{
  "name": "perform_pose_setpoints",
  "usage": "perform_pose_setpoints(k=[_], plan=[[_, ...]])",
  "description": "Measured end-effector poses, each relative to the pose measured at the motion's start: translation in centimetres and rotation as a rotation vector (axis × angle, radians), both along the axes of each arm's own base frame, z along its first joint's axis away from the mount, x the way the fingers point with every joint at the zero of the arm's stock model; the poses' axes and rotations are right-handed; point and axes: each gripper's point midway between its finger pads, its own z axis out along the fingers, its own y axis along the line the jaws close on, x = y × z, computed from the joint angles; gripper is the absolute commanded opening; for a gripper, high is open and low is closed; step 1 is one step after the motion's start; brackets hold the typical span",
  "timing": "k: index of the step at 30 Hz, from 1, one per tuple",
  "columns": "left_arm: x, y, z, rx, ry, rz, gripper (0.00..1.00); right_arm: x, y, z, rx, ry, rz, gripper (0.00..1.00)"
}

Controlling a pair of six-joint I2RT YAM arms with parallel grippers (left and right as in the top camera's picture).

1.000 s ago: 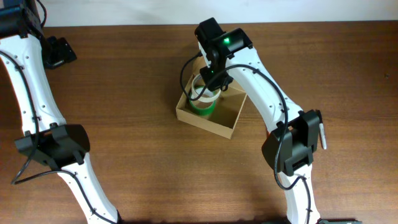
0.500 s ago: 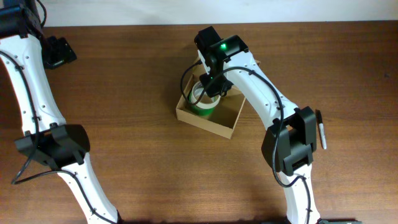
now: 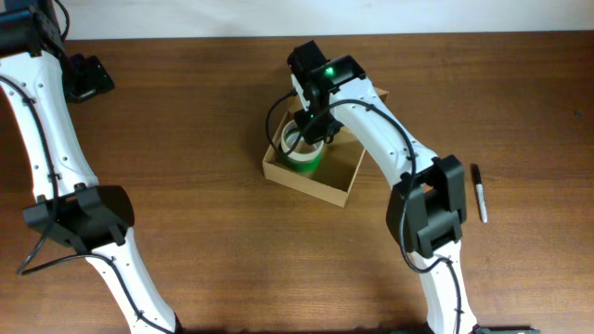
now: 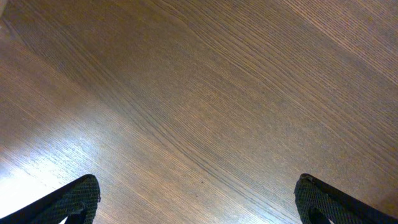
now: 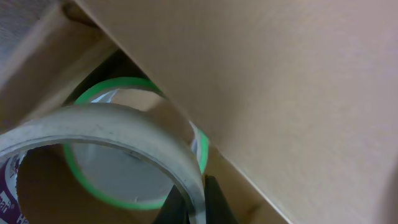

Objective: Pack container
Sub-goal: 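Place the white tape into the box on the green tape, release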

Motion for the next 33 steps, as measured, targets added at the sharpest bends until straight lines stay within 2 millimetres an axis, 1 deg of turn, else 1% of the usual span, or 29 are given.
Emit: perform_pose_setpoints(k=[4, 6, 7, 8, 9, 10, 14, 17, 22, 24, 25, 27, 28, 30, 31, 32, 33], plan=[[0.0, 0.0, 0.0, 0.0, 0.0, 0.0, 1.0, 0.3, 0.3, -1.3, 0.002, 0.012, 0.001, 0.04], [0.0, 0.0, 0.0, 0.0, 0.0, 0.0, 1.0, 0.6, 0.5, -1.5, 0.009, 0.002, 0.002, 0.04], [0.0, 0.0, 0.0, 0.0, 0.0, 0.0, 1.0, 0.9, 0.6, -1.6, 0.014, -0.007, 0.002, 0.06], [0.0, 0.0, 0.0, 0.0, 0.0, 0.0, 1.0, 1.0, 0.7, -1.5, 0.019, -0.014, 0.002, 0.12], [0.0, 0.0, 0.0, 0.0, 0.0, 0.0, 1.0, 1.2, 0.8, -1.5, 0.024, -0.021, -0.005, 0.24], [0.0, 0.0, 0.0, 0.0, 0.0, 0.0, 1.0, 1.3, 1.0, -1.5, 0.03, -0.026, -0.007, 0.31], [0.0, 0.0, 0.0, 0.0, 0.0, 0.0, 1.0, 1.4, 1.2, -1.4, 0.036, -0.031, 0.0, 0.31], [0.0, 0.0, 0.0, 0.0, 0.0, 0.0, 1.0, 1.4, 1.1, -1.4, 0.034, -0.027, 0.002, 0.26], [0.0, 0.0, 0.0, 0.0, 0.0, 0.0, 1.0, 0.6, 0.7, -1.5, 0.019, 0.003, -0.002, 0.27], [0.0, 0.0, 0.0, 0.0, 0.001, -0.002, 1.0, 0.7, 0.8, -1.1, 0.02, -0.001, -0.002, 0.3], [0.0, 0.0, 0.0, 0.0, 0.0, -0.002, 1.0, 0.8, 0.9, -0.6, 0.024, -0.011, -0.003, 0.31], [0.0, 0.0, 0.0, 0.0, 0.0, -0.002, 1.0, 1.0, 0.8, 1.1, 0.02, -0.034, -0.002, 0.35], [0.0, 0.0, 0.0, 0.0, 0.001, -0.003, 1.0, 1.1, 0.8, 2.5, 0.018, -0.054, -0.002, 0.38], [0.0, 0.0, 0.0, 0.001, 0.001, -0.003, 1.0, 1.5, 0.9, 6.8, 0.027, -0.135, -0.001, 0.43], [0.0, 0.0, 0.0, 0.0, 0.001, -0.003, 1.0, 1.6, 0.9, 9.9, 0.036, -0.194, 0.001, 0.45], [0.0, 0.0, 0.0, 0.0, 0.001, -0.003, 1.0, 1.6, 0.8, 12.4, 0.049, -0.245, -0.004, 0.48], [0.0, 0.0, 0.0, 0.001, 0.001, -0.003, 1.0, 1.4, 0.4, 16.1, 0.066, -0.322, -0.008, 0.5]])
